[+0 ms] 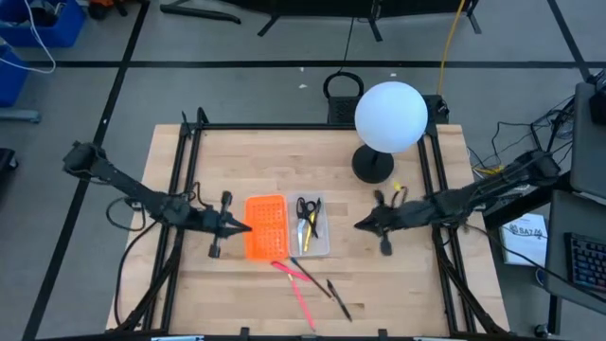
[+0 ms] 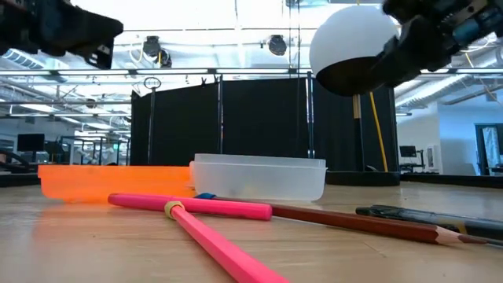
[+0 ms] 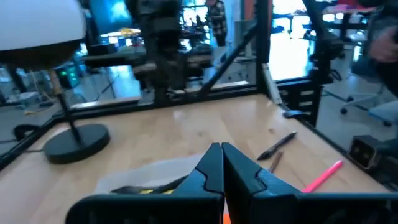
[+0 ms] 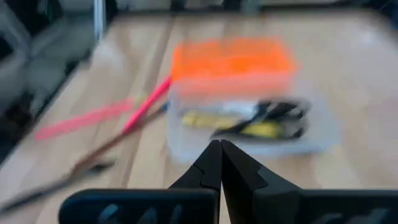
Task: Pick & place school supplies into a supply box
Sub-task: Put the pink pen into the supply box
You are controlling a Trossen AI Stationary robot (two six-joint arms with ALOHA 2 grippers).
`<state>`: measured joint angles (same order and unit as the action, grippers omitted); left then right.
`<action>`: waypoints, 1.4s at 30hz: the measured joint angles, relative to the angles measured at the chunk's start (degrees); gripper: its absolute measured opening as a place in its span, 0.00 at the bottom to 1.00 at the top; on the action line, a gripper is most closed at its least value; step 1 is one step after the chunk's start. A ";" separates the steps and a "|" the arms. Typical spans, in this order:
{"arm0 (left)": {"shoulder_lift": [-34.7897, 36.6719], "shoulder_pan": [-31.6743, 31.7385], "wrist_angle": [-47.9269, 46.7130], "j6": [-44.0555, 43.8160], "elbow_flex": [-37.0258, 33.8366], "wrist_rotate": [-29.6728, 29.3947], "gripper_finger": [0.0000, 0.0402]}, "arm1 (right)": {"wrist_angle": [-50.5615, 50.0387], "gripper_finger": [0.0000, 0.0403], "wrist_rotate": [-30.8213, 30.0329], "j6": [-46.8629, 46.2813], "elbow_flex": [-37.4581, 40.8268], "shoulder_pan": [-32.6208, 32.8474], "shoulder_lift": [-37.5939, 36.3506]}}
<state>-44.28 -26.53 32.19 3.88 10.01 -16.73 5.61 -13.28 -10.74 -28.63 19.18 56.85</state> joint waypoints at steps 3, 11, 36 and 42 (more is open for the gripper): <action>4.02 1.01 -1.11 0.08 -1.64 0.66 0.00 | -9.92 0.00 0.03 -0.37 -11.04 2.36 9.98; 6.16 2.57 -2.30 0.46 -3.09 -9.00 0.05 | -20.70 0.00 -0.19 2.28 -35.47 9.17 34.05; 6.17 2.71 -15.47 -3.83 -3.05 -8.29 0.10 | -21.44 0.31 1.53 -13.99 -65.28 4.81 67.42; 6.16 2.71 -15.03 -1.16 -3.05 -8.67 0.10 | -24.59 0.25 2.88 -16.00 -65.28 5.82 67.48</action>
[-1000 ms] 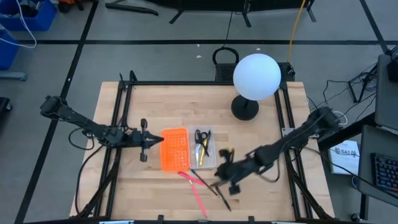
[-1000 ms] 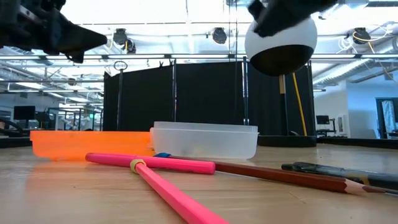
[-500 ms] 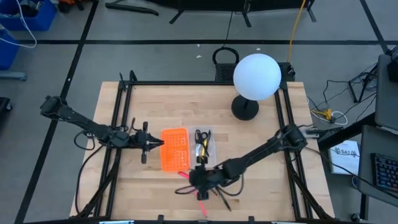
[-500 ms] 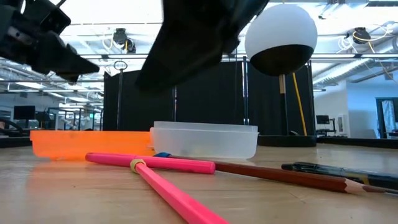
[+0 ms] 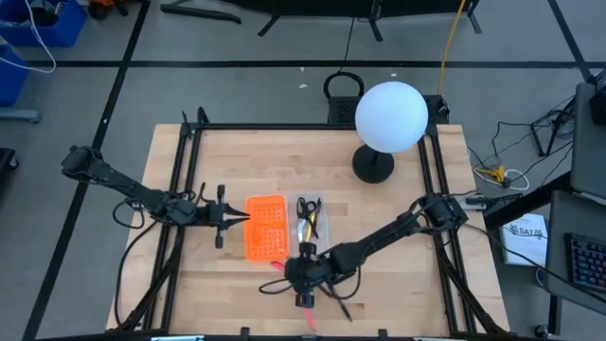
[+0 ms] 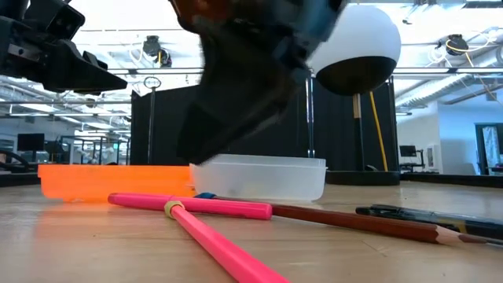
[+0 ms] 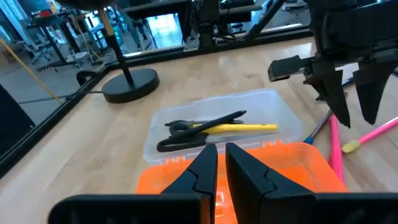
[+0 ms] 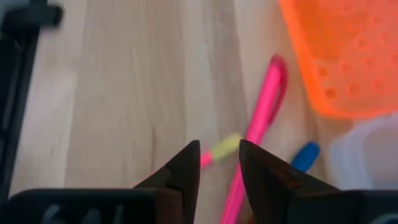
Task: Pick & place school supplies into a supply box
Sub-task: Put the pink pen into the supply box
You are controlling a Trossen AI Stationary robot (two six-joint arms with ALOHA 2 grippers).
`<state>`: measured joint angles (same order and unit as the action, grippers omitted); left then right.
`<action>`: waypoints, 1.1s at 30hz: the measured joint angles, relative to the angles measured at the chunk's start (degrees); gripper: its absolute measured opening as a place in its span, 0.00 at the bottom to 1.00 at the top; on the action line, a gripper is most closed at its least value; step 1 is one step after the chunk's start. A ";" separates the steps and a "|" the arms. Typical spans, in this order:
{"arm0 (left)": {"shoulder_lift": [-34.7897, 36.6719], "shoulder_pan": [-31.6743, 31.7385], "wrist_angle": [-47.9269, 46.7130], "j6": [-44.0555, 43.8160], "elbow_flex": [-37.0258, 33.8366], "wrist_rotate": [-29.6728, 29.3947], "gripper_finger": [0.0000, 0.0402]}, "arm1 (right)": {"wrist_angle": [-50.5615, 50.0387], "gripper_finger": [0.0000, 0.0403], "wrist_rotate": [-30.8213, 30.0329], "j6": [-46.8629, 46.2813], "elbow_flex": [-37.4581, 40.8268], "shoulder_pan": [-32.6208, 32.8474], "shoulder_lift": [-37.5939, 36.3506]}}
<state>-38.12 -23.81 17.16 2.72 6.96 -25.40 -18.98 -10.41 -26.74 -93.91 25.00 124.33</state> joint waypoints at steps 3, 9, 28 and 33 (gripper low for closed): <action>0.00 0.00 -0.08 0.20 0.00 -0.14 0.10 | -1.80 0.24 0.09 0.46 0.00 0.73 0.04; 0.00 0.00 -0.18 1.62 0.00 -0.16 0.10 | -2.41 0.23 -3.19 1.81 0.02 1.13 0.02; 0.00 0.00 -0.23 4.27 0.00 -0.20 0.10 | -4.38 0.23 -5.76 3.60 -0.13 0.89 5.02; 0.00 0.00 -0.23 2.67 0.00 -0.21 0.10 | -5.07 0.21 -1.78 2.16 0.67 0.69 6.29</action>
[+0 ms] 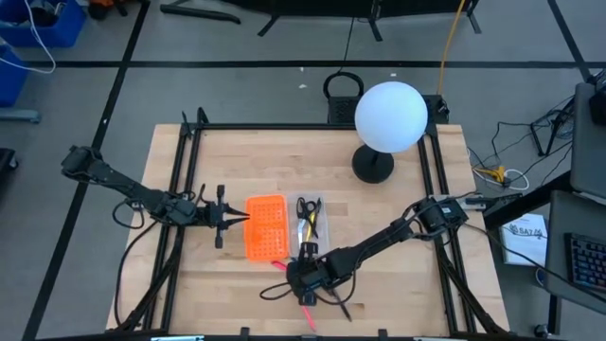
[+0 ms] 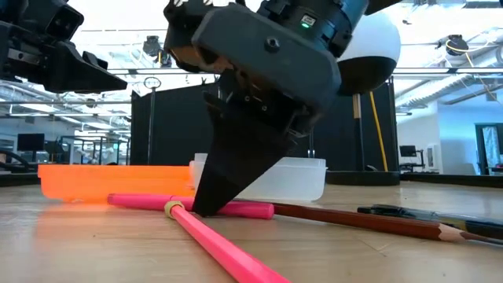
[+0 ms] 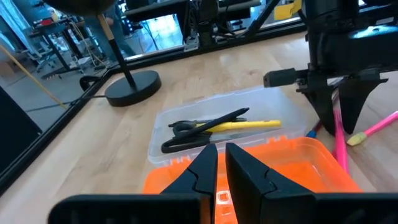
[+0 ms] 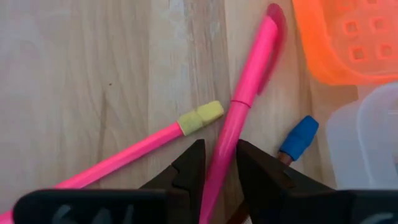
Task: Pick & place school supplies into a supply box
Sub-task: Put the pink pen into the supply box
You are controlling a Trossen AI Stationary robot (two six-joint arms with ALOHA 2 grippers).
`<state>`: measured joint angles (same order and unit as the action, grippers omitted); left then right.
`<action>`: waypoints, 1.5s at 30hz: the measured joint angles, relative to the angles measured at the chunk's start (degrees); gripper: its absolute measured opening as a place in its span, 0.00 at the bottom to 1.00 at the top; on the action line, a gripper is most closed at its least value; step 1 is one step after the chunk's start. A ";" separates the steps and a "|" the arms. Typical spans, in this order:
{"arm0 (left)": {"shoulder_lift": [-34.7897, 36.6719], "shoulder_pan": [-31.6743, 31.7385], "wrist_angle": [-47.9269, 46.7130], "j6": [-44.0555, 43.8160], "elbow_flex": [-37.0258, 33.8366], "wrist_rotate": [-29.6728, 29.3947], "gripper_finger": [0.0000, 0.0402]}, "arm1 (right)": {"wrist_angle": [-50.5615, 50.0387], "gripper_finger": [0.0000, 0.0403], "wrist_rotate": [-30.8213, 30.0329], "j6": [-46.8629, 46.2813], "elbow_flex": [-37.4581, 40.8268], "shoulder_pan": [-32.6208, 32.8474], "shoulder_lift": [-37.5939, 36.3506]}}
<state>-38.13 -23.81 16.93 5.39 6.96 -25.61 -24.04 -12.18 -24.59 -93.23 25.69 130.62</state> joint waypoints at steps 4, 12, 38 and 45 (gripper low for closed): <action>0.02 0.00 -0.16 -1.25 0.00 0.01 0.10 | -0.05 0.09 2.62 -4.34 2.03 -0.85 0.20; 0.02 0.00 -0.41 -4.47 0.00 0.09 0.10 | 1.26 0.05 2.67 -9.64 2.71 -1.33 -1.34; 0.02 0.00 -0.14 -8.01 0.01 0.25 0.10 | 3.91 0.05 -19.78 -32.90 2.89 -0.78 -19.75; 0.02 0.00 -0.18 -9.00 0.02 0.22 0.10 | -1.18 0.05 -19.61 -50.03 5.14 -5.03 -20.11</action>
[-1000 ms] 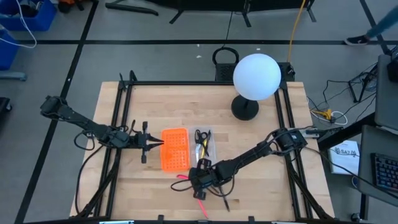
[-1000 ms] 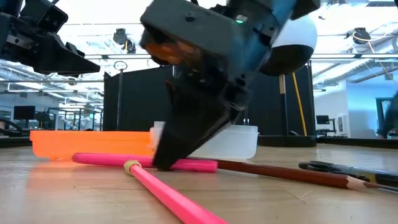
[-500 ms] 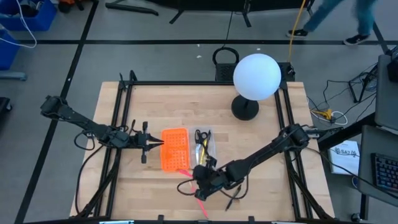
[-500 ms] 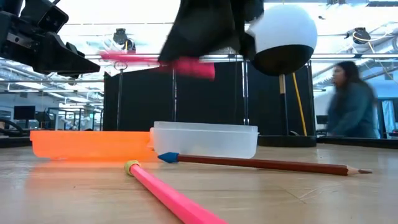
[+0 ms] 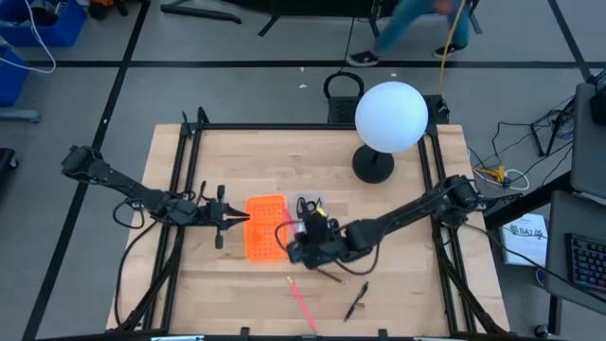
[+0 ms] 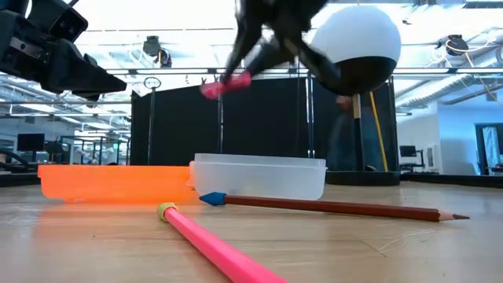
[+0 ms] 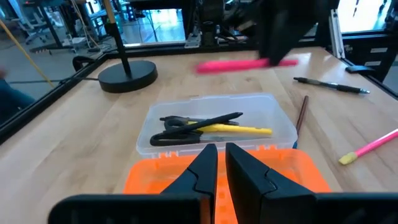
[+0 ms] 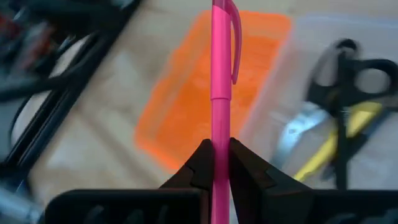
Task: Pick & place school supplies into a supply box
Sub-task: Put the pink pen into the supply box
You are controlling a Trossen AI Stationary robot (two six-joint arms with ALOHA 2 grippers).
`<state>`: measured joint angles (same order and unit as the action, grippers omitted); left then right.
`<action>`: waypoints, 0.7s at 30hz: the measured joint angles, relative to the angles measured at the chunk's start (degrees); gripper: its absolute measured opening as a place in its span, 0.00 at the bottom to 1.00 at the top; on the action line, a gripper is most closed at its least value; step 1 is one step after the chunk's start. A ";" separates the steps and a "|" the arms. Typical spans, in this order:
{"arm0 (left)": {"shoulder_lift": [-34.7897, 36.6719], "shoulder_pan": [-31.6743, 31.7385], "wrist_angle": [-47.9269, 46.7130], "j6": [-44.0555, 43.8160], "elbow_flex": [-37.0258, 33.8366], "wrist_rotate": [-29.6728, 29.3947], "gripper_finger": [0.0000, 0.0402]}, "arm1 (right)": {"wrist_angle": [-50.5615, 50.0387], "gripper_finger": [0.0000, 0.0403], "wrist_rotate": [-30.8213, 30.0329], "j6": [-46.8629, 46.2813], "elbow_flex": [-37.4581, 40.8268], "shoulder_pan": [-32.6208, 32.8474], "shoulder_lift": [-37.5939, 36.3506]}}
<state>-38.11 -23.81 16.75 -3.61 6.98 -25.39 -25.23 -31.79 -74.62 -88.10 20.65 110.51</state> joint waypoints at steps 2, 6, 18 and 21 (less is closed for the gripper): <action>-0.02 0.00 -0.21 -0.16 0.00 0.00 0.10 | 0.83 0.05 -0.09 -3.32 2.28 -1.43 0.01; -0.02 0.00 -0.25 -0.21 0.00 0.00 0.10 | 2.78 0.05 0.90 -7.38 6.20 -4.12 0.03; -0.02 0.00 -0.63 0.24 0.00 -0.02 0.10 | 15.79 0.05 6.83 -7.12 15.29 -9.82 1.04; -0.02 0.00 -0.63 0.28 0.00 -0.13 0.10 | 17.36 0.05 8.18 -7.34 16.30 -10.43 1.38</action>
<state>-38.13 -23.81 16.12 -3.33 6.98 -25.52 -7.87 -23.61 -81.96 -71.79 10.23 111.89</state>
